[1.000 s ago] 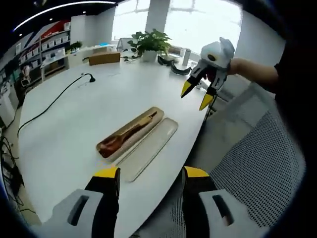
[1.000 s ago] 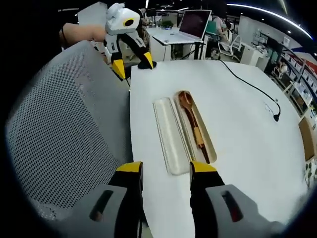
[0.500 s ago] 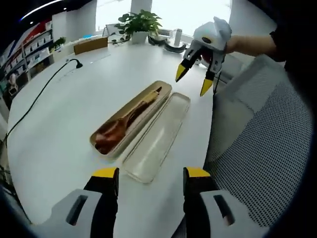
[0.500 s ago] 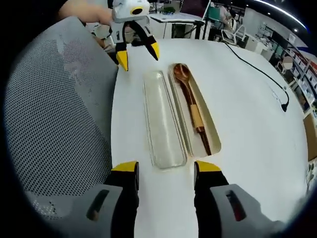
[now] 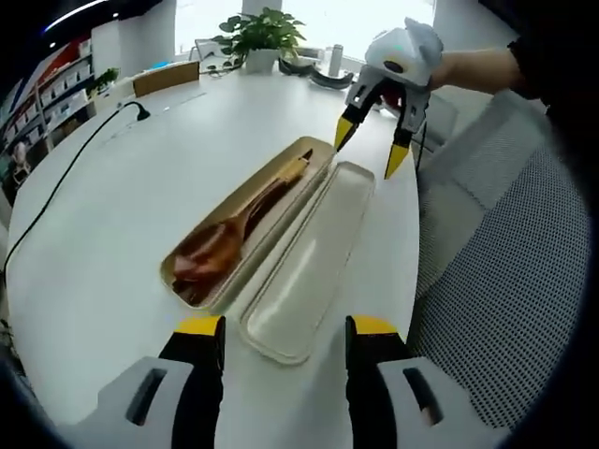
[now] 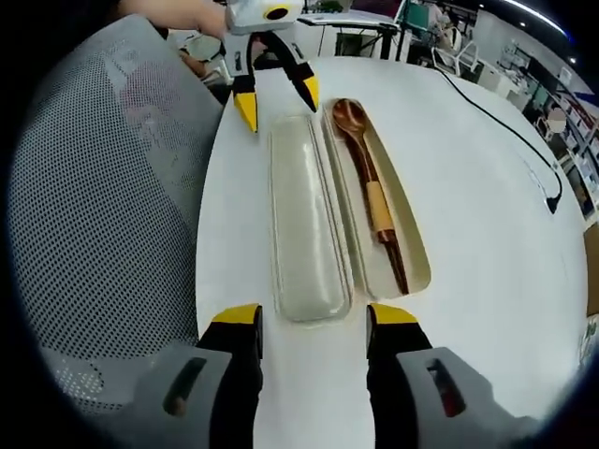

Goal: Arrange the utensils inside the cutlery case until each visible utensil rests in its matching compartment.

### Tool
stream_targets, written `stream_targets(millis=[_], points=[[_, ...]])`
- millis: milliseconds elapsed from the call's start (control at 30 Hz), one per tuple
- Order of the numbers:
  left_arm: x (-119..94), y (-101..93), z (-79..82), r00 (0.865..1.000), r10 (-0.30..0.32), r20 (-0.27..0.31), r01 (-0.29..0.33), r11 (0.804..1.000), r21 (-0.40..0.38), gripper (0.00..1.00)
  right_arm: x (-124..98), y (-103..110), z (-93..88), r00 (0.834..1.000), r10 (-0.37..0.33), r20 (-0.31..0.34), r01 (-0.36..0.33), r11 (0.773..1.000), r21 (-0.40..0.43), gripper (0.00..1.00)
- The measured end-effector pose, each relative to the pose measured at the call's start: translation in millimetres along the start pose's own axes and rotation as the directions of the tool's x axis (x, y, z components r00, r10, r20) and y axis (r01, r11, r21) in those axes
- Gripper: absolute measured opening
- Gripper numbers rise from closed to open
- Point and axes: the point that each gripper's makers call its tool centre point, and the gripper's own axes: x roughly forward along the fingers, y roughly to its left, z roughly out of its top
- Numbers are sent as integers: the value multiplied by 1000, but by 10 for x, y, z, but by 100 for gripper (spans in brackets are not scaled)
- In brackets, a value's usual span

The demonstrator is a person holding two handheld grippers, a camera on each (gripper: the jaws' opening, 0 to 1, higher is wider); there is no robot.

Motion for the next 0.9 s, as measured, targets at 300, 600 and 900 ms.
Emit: stream_targets(millis=[300,600,900], points=[[49,-38,-36,1000,-24,-11,24,1000,10,51,134,49,43,999,38,0,-38,999,-23,42],[46,-52,-102,999,24,-29,-20,991,130,43,189,48,36,999,36,-16,-36,999,-25,41],[48,-41,-92,1000,21,-18,-18,991,129,41,220,51,74,999,24,-32,-26,997,-77,38]])
